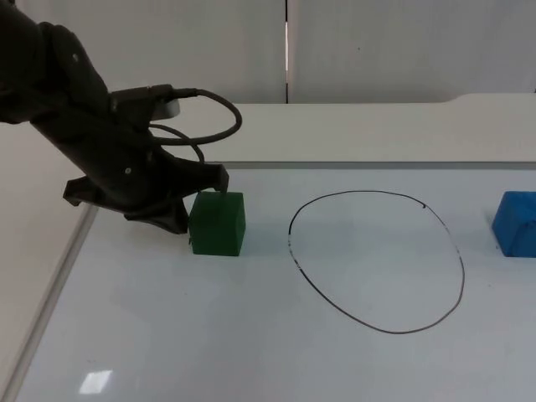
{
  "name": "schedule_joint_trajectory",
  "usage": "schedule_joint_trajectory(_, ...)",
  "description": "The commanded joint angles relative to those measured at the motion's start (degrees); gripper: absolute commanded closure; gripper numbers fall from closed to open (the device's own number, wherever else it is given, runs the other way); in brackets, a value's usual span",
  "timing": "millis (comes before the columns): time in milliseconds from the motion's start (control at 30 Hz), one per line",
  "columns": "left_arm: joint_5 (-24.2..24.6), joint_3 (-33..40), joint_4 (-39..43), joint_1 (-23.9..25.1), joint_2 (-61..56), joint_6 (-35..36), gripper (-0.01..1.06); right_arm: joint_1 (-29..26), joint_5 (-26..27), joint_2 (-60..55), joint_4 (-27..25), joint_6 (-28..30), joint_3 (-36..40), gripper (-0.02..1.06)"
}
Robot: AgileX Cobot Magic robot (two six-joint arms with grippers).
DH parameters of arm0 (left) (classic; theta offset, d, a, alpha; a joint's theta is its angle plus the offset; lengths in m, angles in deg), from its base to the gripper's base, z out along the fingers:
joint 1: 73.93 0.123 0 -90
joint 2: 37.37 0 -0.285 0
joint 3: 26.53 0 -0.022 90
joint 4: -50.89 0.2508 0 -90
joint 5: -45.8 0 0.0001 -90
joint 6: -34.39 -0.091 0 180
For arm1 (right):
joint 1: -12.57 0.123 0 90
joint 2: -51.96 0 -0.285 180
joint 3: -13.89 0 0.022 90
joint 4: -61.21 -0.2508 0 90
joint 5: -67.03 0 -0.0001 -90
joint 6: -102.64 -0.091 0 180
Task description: Push the two cubes into the marked area.
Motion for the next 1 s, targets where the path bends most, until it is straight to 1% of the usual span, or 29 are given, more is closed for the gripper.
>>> schedule_joint_trajectory(0,-0.9,-0.3,-1.0,-0.2,-0.2,0.2,1.05,-0.2,0.3,0.1,0.2,0.3,-0.1,-0.01)
schedule_joint_trajectory(367,-1.0,-0.3,-2.3,-1.1,-0.2,0.2,1.05,-0.2,0.3,0.1,0.2,0.3,-0.1,-0.01)
schedule_joint_trajectory(600,-2.8,-0.3,-2.5,-3.7,-0.2,0.0,1.05,-0.2,0.3,0.1,0.2,0.3,-0.1,-0.01)
schedule_joint_trajectory(967,-2.3,-0.3,-3.8,-3.8,-0.2,0.0,1.05,-0.2,0.3,0.1,0.2,0.3,-0.1,-0.01)
